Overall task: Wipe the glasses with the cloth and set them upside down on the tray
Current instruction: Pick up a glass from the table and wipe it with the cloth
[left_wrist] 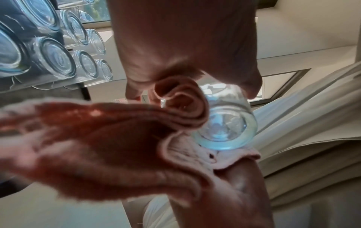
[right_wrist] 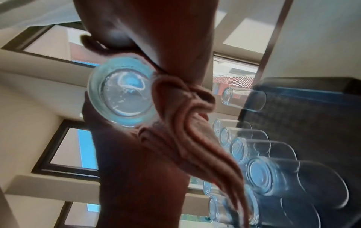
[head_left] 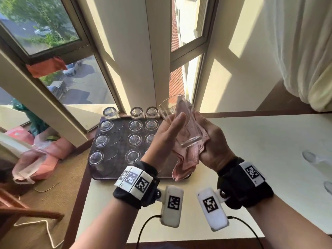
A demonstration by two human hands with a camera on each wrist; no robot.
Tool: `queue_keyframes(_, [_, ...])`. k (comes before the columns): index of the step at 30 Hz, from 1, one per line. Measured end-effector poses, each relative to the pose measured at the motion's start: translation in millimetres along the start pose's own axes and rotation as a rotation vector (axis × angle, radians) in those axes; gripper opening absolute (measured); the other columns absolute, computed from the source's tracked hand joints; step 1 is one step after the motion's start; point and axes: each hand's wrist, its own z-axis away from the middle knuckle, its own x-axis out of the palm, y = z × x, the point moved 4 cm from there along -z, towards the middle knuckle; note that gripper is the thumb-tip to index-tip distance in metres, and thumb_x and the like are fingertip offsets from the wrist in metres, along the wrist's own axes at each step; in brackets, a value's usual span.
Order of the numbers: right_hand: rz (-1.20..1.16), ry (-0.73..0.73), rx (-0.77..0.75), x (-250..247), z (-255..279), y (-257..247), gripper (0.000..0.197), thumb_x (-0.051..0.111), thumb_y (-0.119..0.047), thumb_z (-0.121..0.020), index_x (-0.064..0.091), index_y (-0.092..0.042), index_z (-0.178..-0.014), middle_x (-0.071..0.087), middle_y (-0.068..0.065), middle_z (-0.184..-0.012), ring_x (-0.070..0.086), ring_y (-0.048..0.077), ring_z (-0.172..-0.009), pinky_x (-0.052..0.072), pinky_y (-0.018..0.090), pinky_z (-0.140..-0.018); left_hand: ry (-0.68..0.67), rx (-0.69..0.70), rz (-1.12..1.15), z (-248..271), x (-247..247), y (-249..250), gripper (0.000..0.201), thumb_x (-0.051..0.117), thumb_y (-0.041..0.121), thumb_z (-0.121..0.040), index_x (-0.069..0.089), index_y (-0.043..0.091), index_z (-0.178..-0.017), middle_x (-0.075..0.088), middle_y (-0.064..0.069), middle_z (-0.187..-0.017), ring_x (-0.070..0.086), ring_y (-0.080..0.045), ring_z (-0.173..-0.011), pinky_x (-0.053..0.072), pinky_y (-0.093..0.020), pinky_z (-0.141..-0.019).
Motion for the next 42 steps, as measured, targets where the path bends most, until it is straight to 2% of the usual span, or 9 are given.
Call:
queue_keyframes(6, [-0.162, 0.049, 0.077, -7.9, -3.9, 6.3, 0.048, 0.045, -0.029, -0.101, 0.048, -0.01, -0.145, 0.052, 0.019, -0.144, 0.05, 0.036, -0.133, 0.044, 0.052, -0.108, 0.051, 0.144, -0.087, -5.6, 3.0, -2.6, 0.064, 0.056, 0.049, -0.09, 0.054, 0.004, -0.135, 0.064, -0.019, -0.128, 0.064, -0.028, -0.12, 0.051, -0.04, -0.103])
queue_keyframes(14, [-0.078, 0.17, 0.255, -19.3, -4.1, 8.5, 0.045, 0.049, -0.029, -0.101, 0.055, -0.004, -0.138, 0.066, 0.017, -0.115, 0.065, 0.031, -0.097, 0.057, 0.042, -0.084, 0.083, 0.276, -0.413, -9.8, -2.7, -22.3, 0.081, 0.063, 0.082, -0.073, 0.042, 0.03, -0.132, 0.051, -0.018, -0.132, 0.055, -0.035, -0.122, 0.049, -0.057, -0.101])
queue_keyframes(17, [0.019, 0.243, 0.273, -16.1, -2.8, 6.1, 0.041, 0.049, -0.025, -0.102, 0.055, -0.002, -0.135, 0.061, 0.025, -0.129, 0.064, 0.037, -0.109, 0.054, 0.045, -0.093, 0.006, 0.315, -0.506, -10.6, 1.1, -22.6, 0.087, 0.061, 0.082, -0.073, 0.036, 0.032, -0.14, 0.054, 0.005, -0.136, 0.051, -0.027, -0.13, 0.045, -0.037, -0.108])
queue_keyframes(19, [0.169, 0.317, 0.242, -23.1, -3.3, 0.9, 0.025, 0.052, -0.019, -0.102, 0.067, 0.001, -0.108, 0.074, 0.019, -0.093, 0.074, 0.027, -0.078, 0.062, 0.033, -0.068, -0.036, 0.329, -0.524, -9.9, 1.3, -22.1, 0.09, 0.062, 0.079, -0.074, 0.031, 0.029, -0.142, 0.059, 0.013, -0.127, 0.056, -0.014, -0.125, 0.046, -0.019, -0.102])
queue_keyframes(21, [0.332, 0.364, 0.187, -28.9, -0.1, -5.5, 0.021, 0.057, -0.016, -0.1, 0.069, -0.001, -0.091, 0.07, 0.012, -0.071, 0.068, 0.021, -0.057, 0.057, 0.028, -0.052, -0.076, 0.327, -0.528, -11.1, -0.3, -22.6, 0.092, 0.065, 0.074, -0.074, 0.029, 0.026, -0.143, 0.065, 0.003, -0.12, 0.061, -0.011, -0.118, 0.049, -0.028, -0.103])
queue_keyframes(27, [0.571, 0.502, -0.001, -44.1, 4.7, -16.8, 0.043, 0.068, -0.034, -0.09, 0.071, 0.008, -0.099, 0.07, 0.031, -0.096, 0.07, 0.044, -0.084, 0.056, 0.059, -0.086, -0.027, 0.293, -0.504, -12.1, -9.0, -15.7, 0.095, 0.07, 0.074, -0.069, 0.033, 0.027, -0.142, 0.066, 0.013, -0.104, 0.064, -0.01, -0.109, 0.047, -0.035, -0.104])
queue_keyframes(31, [0.536, 0.422, -0.171, -53.6, 10.2, -37.2, 0.043, 0.037, -0.036, -0.107, 0.066, -0.007, -0.118, 0.071, 0.014, -0.107, 0.069, 0.026, -0.099, 0.058, 0.041, -0.088, -0.007, 0.228, -0.511, -11.5, -22.5, -8.9, 0.093, 0.083, 0.058, -0.065, 0.041, 0.027, -0.142, 0.056, 0.013, -0.124, 0.065, -0.016, -0.108, 0.054, -0.041, -0.1])
queue_keyframes(36, [0.843, 0.083, -0.401, -44.0, 19.8, -53.8, 0.023, 0.06, 0.002, -0.093, 0.069, -0.005, -0.114, 0.067, 0.008, -0.099, 0.07, 0.014, -0.082, 0.061, 0.031, -0.068, -0.102, 0.111, -0.582, -10.0, -32.5, 0.5, 0.09, 0.089, 0.028, -0.065, 0.049, 0.023, -0.146, 0.057, 0.016, -0.102, 0.058, -0.005, -0.073, 0.059, -0.029, -0.073])
queue_keyframes(42, [1.397, -0.282, -0.585, -14.4, 28.2, -58.5, 0.026, 0.067, -0.003, -0.075, 0.079, -0.013, -0.096, 0.074, 0.005, -0.089, 0.07, 0.017, -0.08, 0.06, 0.031, -0.068, -0.3, 0.09, -0.713, -7.1, -33.0, 6.6, 0.088, 0.094, 0.02, -0.065, 0.054, 0.023, -0.143, 0.061, 0.007, -0.129, 0.062, 0.001, -0.07, 0.052, -0.018, -0.065])
